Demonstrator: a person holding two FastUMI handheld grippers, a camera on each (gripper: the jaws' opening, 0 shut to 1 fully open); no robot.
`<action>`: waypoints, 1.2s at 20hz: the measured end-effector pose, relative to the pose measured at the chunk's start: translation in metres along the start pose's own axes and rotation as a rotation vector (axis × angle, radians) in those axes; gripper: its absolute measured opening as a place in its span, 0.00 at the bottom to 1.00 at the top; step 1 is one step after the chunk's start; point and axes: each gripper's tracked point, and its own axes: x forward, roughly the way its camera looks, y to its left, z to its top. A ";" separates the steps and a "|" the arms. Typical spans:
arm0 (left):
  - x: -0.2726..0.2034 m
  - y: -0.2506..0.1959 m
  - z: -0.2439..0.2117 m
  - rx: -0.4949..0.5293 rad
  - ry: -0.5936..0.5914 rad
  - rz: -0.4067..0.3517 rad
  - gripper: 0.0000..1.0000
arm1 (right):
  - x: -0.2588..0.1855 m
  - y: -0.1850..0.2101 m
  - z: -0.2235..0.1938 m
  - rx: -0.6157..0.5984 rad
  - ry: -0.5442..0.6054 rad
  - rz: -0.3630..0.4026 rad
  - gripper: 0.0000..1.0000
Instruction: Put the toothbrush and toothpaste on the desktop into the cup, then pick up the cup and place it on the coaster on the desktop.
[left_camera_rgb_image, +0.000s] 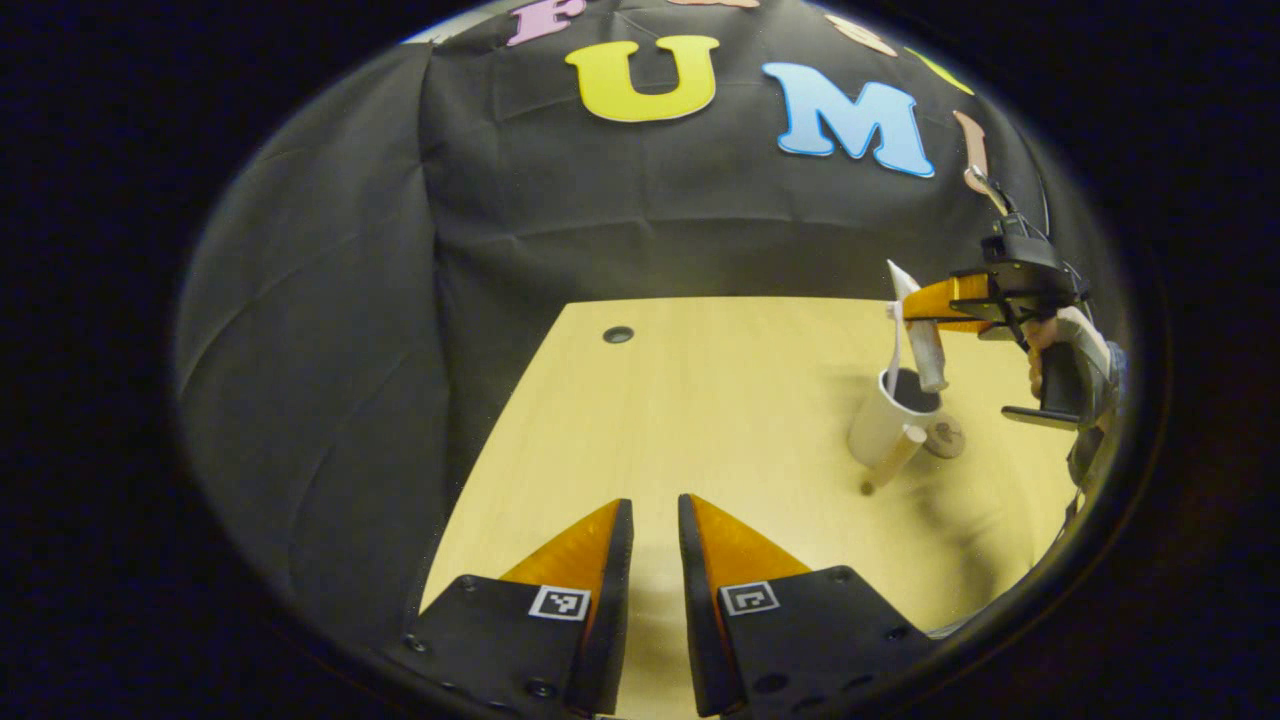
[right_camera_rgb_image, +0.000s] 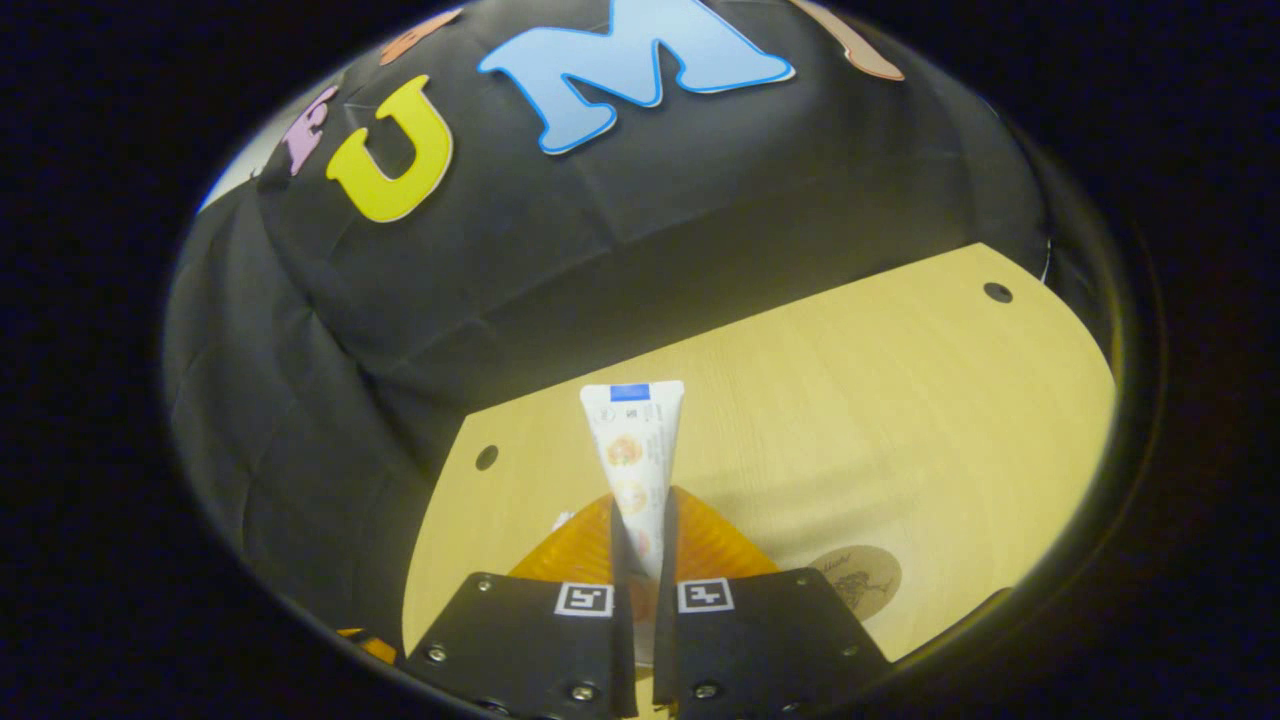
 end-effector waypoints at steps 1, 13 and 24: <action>-0.005 0.007 -0.004 -0.004 0.006 0.012 0.44 | 0.002 0.001 -0.001 -0.019 -0.023 0.002 0.09; 0.002 -0.037 0.007 0.008 0.004 -0.045 0.44 | -0.012 0.000 -0.027 -0.145 -0.134 0.012 0.20; 0.014 -0.121 0.029 0.067 -0.018 -0.189 0.45 | -0.046 -0.006 -0.047 -0.158 -0.081 0.039 0.86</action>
